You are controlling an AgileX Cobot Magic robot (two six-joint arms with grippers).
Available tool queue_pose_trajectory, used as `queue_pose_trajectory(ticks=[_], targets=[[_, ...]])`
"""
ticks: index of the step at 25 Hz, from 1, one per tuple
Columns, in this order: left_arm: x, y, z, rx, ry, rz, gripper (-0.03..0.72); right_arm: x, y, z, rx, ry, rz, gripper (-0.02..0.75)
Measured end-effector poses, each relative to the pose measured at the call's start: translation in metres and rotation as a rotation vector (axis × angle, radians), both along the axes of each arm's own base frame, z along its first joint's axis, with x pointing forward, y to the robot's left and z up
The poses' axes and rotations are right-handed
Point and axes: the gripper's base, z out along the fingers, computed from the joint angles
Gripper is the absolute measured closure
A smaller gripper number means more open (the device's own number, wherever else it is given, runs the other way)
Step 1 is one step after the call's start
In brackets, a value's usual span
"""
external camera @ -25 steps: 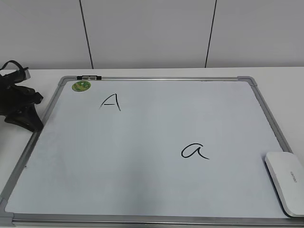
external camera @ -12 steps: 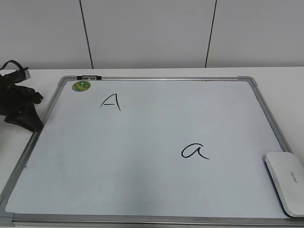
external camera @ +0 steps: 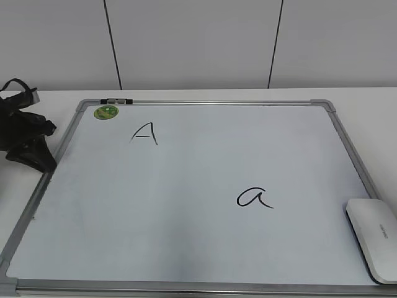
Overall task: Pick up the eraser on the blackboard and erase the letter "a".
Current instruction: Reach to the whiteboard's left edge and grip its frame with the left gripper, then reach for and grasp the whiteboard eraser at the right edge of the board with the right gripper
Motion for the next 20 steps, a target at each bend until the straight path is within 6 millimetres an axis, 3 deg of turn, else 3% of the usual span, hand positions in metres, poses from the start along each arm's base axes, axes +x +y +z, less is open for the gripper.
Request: queue_pose_trajectory(ticks=[10, 20], targets=[[0.0, 0.0, 0.0, 0.0, 0.0, 0.0, 0.638, 0.034, -0.002, -0.036, -0.018, 0.059, -0.03, 0.144], [0.0, 0.0, 0.0, 0.0, 0.0, 0.0, 0.638, 0.052, -0.002, -0.062, -0.026, 0.095, -0.038, 0.13]])
